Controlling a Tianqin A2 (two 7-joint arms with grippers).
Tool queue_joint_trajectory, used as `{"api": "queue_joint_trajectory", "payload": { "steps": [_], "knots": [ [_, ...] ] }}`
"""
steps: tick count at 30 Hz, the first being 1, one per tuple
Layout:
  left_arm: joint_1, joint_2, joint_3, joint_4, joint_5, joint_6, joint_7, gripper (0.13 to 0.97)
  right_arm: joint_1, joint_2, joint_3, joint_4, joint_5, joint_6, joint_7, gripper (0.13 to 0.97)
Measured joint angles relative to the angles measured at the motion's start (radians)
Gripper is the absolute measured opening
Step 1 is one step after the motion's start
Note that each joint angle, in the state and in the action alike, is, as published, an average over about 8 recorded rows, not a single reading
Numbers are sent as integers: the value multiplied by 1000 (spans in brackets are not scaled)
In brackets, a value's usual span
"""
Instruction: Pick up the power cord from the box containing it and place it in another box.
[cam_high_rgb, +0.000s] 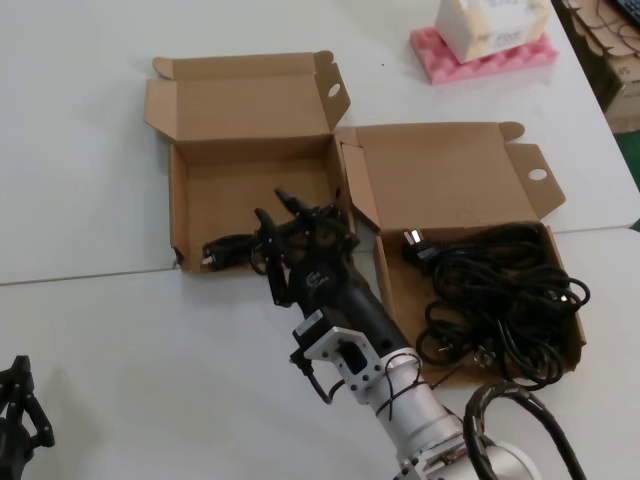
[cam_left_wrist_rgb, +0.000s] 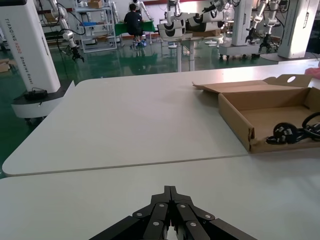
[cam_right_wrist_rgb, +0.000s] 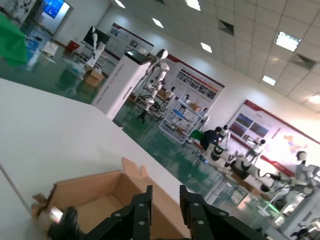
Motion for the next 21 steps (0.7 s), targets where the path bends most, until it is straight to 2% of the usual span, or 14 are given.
{"api": "queue_joint_trajectory", "payload": {
  "steps": [4,7,9,12,17,18,21],
  "knots": [
    [0,0,0,0,0,0,0,163,3,11,0,5,22,21,0,261],
    [0,0,0,0,0,0,0,163,5,49,0,65,73,35,0,302],
    [0,0,0,0,0,0,0,163,5,91,0,135,110,56,0,316],
    [0,0,0,0,0,0,0,163,2,171,0,260,143,114,0,382],
    [0,0,0,0,0,0,0,163,-17,332,0,481,126,243,0,491],
    [0,0,0,0,0,0,0,163,-21,361,0,518,119,262,0,491],
    [0,0,0,0,0,0,0,163,-35,423,4,599,109,294,0,571]
  ]
}}
